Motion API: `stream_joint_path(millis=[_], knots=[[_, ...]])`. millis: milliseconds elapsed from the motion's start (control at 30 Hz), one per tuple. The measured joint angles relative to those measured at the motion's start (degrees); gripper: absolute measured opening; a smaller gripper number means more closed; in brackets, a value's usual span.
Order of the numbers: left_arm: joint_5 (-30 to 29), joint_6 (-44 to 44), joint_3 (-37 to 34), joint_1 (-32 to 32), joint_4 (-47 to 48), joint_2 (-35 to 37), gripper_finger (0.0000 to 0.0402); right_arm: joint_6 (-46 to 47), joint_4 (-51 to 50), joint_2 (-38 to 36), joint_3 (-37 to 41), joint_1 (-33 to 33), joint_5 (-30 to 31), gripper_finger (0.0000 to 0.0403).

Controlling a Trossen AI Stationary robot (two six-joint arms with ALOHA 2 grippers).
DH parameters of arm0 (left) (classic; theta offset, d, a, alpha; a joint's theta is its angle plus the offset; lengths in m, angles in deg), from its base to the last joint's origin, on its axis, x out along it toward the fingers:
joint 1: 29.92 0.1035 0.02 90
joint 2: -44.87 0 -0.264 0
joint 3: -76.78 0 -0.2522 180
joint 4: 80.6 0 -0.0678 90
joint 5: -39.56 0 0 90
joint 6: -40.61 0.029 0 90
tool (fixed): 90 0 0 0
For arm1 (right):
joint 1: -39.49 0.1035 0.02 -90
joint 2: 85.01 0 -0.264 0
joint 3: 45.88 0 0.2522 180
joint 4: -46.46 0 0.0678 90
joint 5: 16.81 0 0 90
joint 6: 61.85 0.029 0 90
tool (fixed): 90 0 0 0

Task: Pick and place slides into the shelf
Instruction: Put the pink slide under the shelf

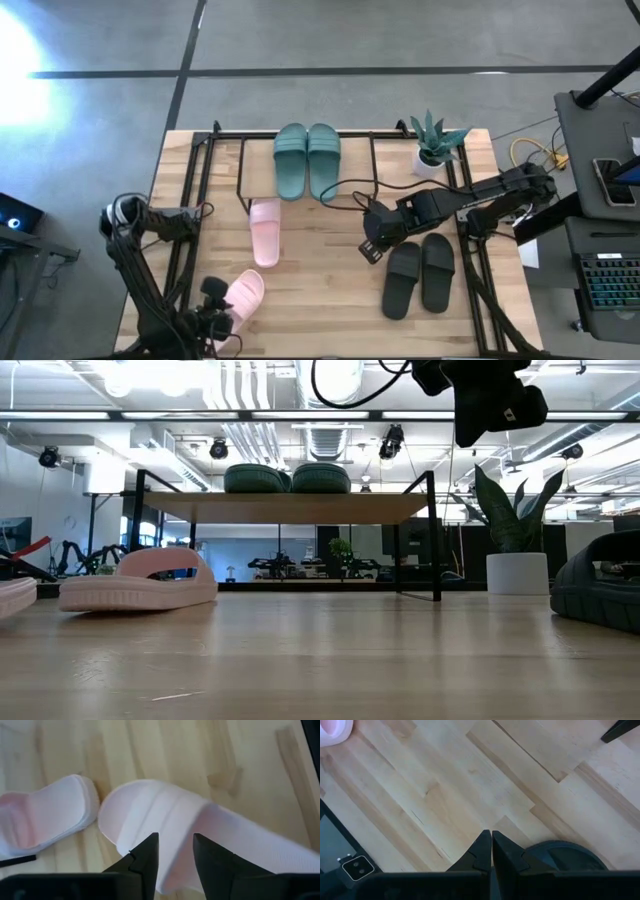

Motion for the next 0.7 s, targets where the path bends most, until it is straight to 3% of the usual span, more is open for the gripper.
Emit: stream_joint_path(millis=[200, 400, 700], knots=[[-2.28, -4.69, -0.13, -0.01, 0.01, 0.55, 0.0152, 0.00, 0.02, 0.00, 0.00, -0.01, -0.01, 0.0008], [-0.05, -4.43, -0.48, -0.30, -0.30, 0.57, 0.0209, 1.03, 0.04, 0.00, 0.00, -0.01, -0.02, 0.0008], [-0.48, -2.91, -1.67, -2.93, 0.08, -1.77, 0.0214, 2.19, 0.13, 0.00, 0.02, 0.14, -0.48, 0.0008]])
